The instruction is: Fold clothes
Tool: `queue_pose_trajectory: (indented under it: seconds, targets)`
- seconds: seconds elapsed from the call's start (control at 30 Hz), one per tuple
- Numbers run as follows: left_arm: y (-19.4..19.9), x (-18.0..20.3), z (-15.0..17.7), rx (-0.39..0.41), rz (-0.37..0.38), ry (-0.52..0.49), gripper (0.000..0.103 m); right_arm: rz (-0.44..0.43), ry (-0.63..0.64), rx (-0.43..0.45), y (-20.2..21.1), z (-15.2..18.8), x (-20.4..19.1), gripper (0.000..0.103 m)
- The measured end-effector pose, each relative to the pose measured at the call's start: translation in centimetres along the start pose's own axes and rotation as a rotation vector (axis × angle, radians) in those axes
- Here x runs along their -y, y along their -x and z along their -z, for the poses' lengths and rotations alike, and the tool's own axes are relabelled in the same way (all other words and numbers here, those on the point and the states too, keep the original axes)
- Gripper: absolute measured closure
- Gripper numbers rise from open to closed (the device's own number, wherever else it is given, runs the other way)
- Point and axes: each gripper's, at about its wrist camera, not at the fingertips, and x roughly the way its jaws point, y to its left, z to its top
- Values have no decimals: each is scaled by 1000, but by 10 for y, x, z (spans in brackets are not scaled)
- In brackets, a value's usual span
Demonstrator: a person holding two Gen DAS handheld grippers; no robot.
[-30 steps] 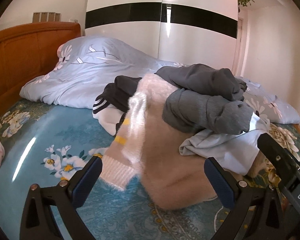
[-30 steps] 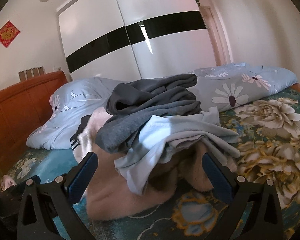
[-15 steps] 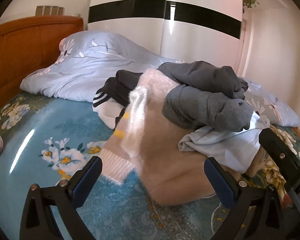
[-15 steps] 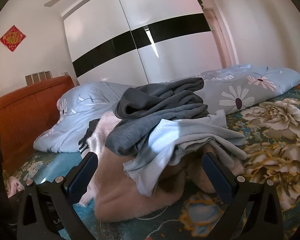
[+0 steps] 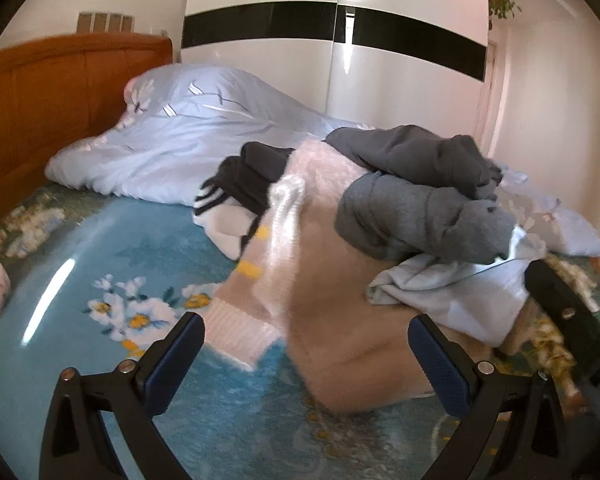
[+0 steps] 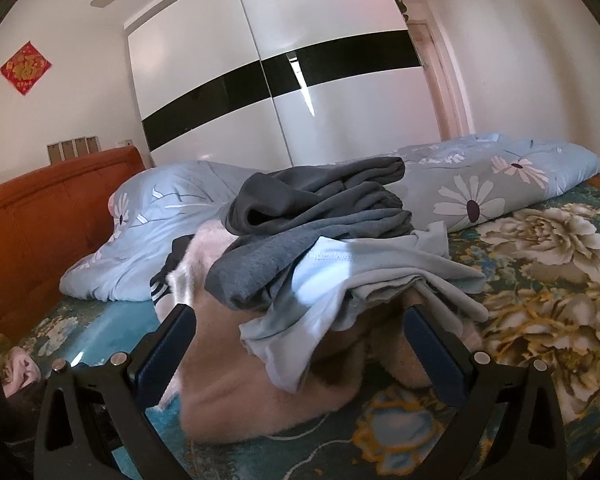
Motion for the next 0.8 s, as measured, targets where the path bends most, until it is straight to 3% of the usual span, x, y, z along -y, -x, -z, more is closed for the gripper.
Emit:
queue_pose_trajectory:
  seconds: [0.13,0.3,0.47,0.63,0.8]
  targets:
    - [-3,4,2,-27,39,-26,0,-12,6,16,3,0,-2,0]
    - [-15,0,1,-98,102,18,0,-15,20,26,5,-1,-5,0]
    - [-25,-3,-21,-196,196,37,0,-12,1,13,5,-4,1,0]
    - [-19,46,-84,-137,105,-177,0,25,-99,43,19,-19,30,0]
    - [-38,103,-126,-92,113,-233,0,66,-163,45,26,-27,52,0]
